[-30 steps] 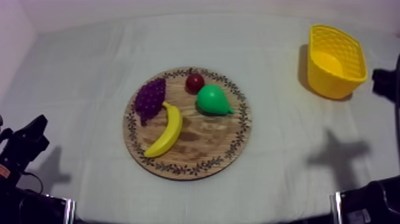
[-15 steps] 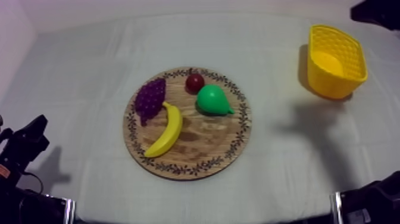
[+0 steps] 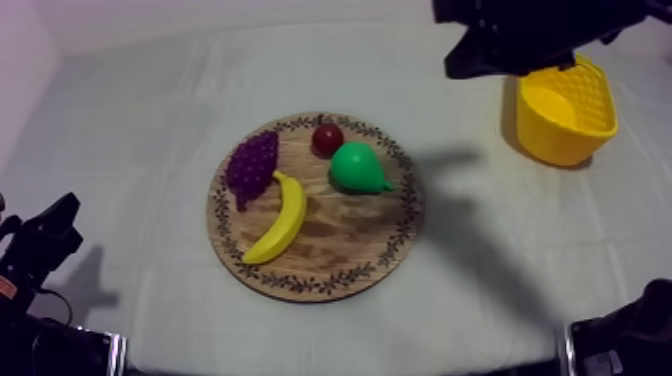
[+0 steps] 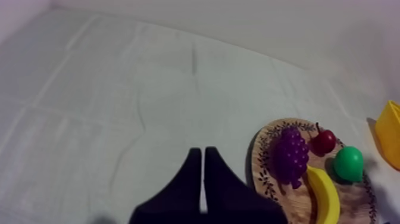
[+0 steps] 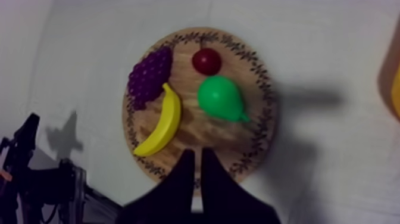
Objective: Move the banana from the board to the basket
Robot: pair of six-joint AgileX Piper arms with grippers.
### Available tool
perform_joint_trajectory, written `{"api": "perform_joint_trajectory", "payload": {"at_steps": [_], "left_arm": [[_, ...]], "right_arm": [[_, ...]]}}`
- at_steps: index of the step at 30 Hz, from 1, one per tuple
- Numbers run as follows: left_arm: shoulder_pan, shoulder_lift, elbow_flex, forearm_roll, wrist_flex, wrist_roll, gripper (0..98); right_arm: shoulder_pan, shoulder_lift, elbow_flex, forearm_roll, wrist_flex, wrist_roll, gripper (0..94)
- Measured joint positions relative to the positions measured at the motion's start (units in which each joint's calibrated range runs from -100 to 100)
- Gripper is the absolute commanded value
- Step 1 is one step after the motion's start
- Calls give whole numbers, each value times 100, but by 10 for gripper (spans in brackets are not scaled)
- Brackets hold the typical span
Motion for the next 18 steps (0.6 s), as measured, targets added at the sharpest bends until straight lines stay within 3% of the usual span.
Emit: {"api": "perform_joint_trajectory", "payload": {"at_steps": [6,18], "left_arm": [[0,0,0,0,0,0,1],[0,0,0,0,-9,0,1]], "right_arm": [[-355,474,-134,-106,-100,-119,31],[-548,2064,-796,-309,-125,10,46]]}}
